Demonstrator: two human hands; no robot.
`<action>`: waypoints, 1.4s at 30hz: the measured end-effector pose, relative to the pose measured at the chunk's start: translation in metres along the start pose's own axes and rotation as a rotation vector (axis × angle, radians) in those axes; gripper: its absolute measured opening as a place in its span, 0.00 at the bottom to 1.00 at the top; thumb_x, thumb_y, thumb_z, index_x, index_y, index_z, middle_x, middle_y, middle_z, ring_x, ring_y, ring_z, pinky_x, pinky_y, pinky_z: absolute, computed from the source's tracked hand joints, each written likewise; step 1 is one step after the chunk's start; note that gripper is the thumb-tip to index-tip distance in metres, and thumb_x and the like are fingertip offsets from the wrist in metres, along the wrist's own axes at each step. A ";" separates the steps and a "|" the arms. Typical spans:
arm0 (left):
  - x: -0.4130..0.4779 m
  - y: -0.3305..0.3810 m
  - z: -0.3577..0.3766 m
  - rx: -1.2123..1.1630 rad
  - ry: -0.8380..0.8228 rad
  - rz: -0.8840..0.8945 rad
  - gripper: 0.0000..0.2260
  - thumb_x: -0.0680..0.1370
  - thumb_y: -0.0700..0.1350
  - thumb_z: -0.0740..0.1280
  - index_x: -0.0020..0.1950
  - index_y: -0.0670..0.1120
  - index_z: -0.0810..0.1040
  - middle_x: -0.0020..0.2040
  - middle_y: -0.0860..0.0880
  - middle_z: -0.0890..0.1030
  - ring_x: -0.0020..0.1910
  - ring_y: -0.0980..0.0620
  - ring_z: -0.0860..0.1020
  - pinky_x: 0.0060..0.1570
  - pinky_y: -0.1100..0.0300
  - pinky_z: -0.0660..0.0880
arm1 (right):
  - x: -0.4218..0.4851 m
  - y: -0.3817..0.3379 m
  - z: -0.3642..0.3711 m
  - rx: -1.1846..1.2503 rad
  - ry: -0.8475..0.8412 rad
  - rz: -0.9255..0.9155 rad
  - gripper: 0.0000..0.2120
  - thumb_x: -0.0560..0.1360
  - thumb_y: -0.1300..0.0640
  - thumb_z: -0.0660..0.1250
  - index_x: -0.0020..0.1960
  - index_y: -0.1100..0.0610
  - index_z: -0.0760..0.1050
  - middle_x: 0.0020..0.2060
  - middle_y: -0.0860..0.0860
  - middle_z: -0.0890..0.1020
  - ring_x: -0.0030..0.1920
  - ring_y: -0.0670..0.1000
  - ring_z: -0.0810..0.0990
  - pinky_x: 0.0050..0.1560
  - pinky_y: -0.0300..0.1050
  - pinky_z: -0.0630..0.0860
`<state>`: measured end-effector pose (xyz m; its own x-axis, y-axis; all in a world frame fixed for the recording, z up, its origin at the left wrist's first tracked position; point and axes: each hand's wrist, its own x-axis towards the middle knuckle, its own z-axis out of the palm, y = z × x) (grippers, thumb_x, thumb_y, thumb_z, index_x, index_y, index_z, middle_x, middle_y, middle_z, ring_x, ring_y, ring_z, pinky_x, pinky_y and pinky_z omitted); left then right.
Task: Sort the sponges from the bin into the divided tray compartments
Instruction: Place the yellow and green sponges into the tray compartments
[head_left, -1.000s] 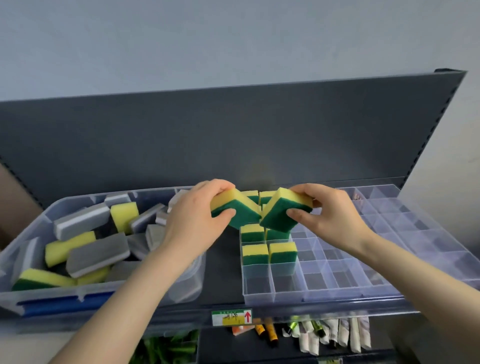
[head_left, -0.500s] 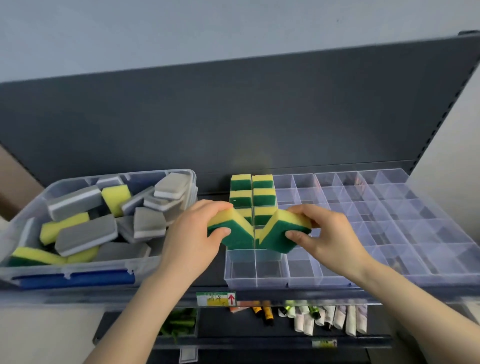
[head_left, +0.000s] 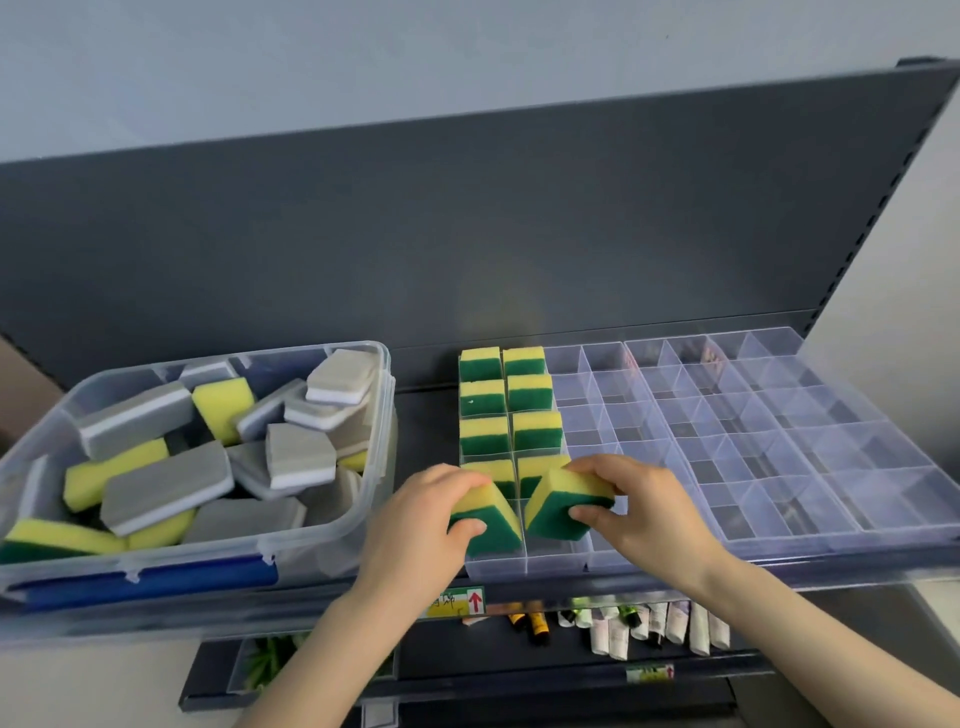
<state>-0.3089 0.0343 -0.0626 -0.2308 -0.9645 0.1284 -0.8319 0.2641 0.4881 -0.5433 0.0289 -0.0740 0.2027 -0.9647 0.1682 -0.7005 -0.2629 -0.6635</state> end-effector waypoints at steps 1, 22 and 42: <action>0.000 0.000 0.001 0.011 -0.011 0.009 0.19 0.76 0.47 0.68 0.67 0.58 0.73 0.61 0.63 0.74 0.61 0.61 0.72 0.58 0.65 0.71 | 0.000 0.000 0.001 -0.015 -0.005 -0.005 0.17 0.70 0.56 0.72 0.59 0.50 0.76 0.49 0.41 0.80 0.49 0.46 0.78 0.52 0.42 0.76; -0.001 -0.005 0.035 0.080 -0.140 0.081 0.18 0.79 0.48 0.65 0.68 0.57 0.72 0.64 0.60 0.75 0.64 0.60 0.69 0.60 0.63 0.69 | -0.001 -0.002 0.030 -0.327 -0.232 -0.001 0.10 0.74 0.55 0.66 0.55 0.49 0.77 0.49 0.46 0.81 0.50 0.50 0.76 0.41 0.38 0.64; -0.008 0.008 0.026 0.136 -0.052 0.075 0.25 0.77 0.55 0.65 0.73 0.59 0.64 0.69 0.62 0.69 0.68 0.60 0.65 0.61 0.62 0.70 | -0.004 0.001 0.015 -0.290 -0.217 -0.009 0.25 0.75 0.51 0.66 0.70 0.45 0.65 0.66 0.43 0.72 0.67 0.47 0.69 0.60 0.40 0.70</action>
<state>-0.3265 0.0444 -0.0825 -0.3178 -0.9413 0.1135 -0.8710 0.3372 0.3574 -0.5345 0.0328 -0.0861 0.3281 -0.9446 -0.0060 -0.8570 -0.2950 -0.4226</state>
